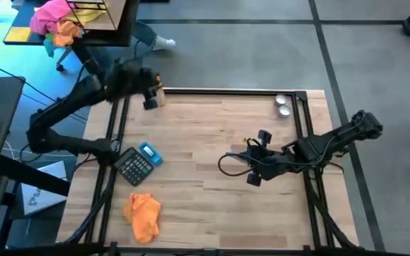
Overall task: Apply microfiber cloth
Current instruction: Spray the blue phone using the orange spray bottle
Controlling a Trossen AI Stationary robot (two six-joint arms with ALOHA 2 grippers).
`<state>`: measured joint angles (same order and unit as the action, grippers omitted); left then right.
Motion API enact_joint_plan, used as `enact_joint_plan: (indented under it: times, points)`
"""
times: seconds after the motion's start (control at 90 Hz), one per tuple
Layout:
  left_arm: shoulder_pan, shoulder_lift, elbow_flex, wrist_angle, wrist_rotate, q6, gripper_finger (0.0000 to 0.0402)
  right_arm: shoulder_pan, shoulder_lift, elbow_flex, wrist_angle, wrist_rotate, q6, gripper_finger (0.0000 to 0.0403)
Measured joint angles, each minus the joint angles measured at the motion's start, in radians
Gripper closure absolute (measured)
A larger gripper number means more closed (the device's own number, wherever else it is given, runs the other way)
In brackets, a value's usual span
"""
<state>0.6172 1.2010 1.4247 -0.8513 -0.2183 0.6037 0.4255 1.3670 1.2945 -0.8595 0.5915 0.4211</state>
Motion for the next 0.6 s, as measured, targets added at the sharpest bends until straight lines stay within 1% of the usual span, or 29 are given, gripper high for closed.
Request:
enact_joint_plan:
  times: [0.1,0.2,0.311,0.444,0.6]
  points:
    - [0.076,0.089,0.093,-0.067,0.006,0.054,0.0228,0.000,0.000,0.000,-0.021,0.000,0.008,0.0403]
    - [0.120,0.185,0.191,-0.175,0.003,0.108,0.0228,0.000,0.000,0.000,-0.033,0.002,0.016,0.0403]
    - [0.144,0.284,0.286,-0.342,-0.048,0.189,0.0228,0.000,-0.001,0.000,-0.049,0.002,0.053,0.0403]
    - [0.149,0.366,0.328,-0.463,-0.170,0.265,0.0228,0.000,-0.001,0.000,-0.086,0.004,0.102,0.0403]
    - [0.145,0.382,0.340,-0.511,-0.211,0.360,0.0228,0.000,-0.001,0.000,-0.124,0.017,0.129,0.0403]
